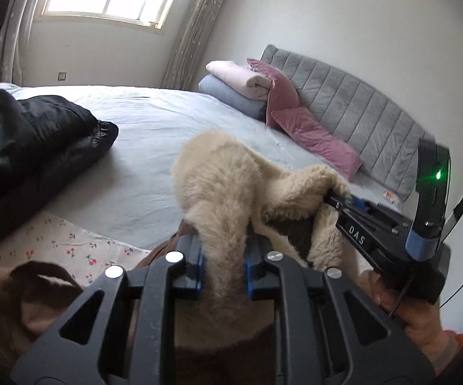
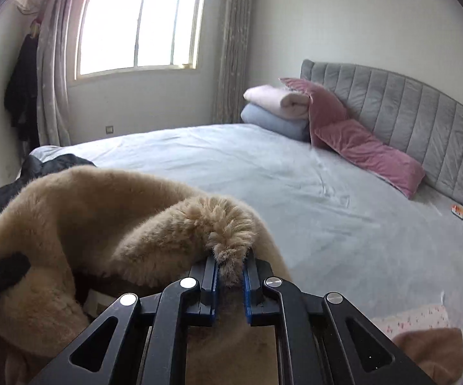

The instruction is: Fold large clothes

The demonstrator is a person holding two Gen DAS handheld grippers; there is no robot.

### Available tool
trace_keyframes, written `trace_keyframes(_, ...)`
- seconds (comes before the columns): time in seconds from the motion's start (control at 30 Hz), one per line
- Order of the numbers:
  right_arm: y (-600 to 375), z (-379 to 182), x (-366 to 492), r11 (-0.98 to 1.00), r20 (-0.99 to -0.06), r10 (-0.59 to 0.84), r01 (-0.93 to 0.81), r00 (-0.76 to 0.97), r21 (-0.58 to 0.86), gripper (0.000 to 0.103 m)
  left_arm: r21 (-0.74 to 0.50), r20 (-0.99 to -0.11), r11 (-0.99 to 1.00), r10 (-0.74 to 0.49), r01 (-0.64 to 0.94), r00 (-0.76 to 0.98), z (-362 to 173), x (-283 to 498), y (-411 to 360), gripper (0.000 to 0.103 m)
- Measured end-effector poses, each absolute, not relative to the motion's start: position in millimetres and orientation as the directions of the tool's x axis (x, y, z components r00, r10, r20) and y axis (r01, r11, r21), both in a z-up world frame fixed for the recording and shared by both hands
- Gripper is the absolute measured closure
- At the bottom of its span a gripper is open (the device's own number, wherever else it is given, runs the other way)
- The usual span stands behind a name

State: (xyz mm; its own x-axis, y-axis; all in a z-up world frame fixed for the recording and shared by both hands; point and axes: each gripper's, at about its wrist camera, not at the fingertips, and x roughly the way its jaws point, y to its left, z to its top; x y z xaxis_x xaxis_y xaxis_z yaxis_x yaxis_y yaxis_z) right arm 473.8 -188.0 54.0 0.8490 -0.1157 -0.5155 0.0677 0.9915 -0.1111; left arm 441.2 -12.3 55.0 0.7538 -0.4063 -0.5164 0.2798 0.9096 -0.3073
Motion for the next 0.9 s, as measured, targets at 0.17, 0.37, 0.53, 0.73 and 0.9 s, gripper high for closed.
trace_keyframes(0.17, -204.3, 19.9, 501.9, 0.996, -0.647, -0.001, 0.061, 0.762, 0.071, 0.068, -0.173, -0.625, 0.961, -0.277, 0.217, 0.730, 24.7, 466.5, -17.9, 0.038)
trace_keyframes(0.37, -230.6, 20.7, 460.0, 0.999, -0.642, 0.020, 0.010, 0.767, 0.042, 0.052, -0.088, -0.643, 0.961, -0.256, 0.262, 0.722, 30.0, 430.9, 19.6, 0.033)
trace_keyframes(0.53, -241.7, -8.5, 434.9, 0.998, -0.703, 0.030, 0.016, 0.710, 0.059, 0.052, -0.070, -0.668, 0.967, -0.228, 0.245, 0.708, 48.1, 384.7, 73.6, 0.026)
trace_keyframes(0.73, -240.3, 1.1, 385.4, 0.992, -0.720, 0.089, 0.008, 0.688, 0.129, 0.050, 0.045, -0.707, 0.984, -0.092, 0.173, 0.702, 64.6, 340.5, 166.7, 0.020)
trace_keyframes(0.9, -236.3, 24.1, 335.5, 0.994, -0.710, 0.088, -0.011, 0.698, 0.112, 0.037, 0.027, -0.755, 0.999, 0.000, 0.031, 0.656, 55.1, 307.7, 259.7, 0.020)
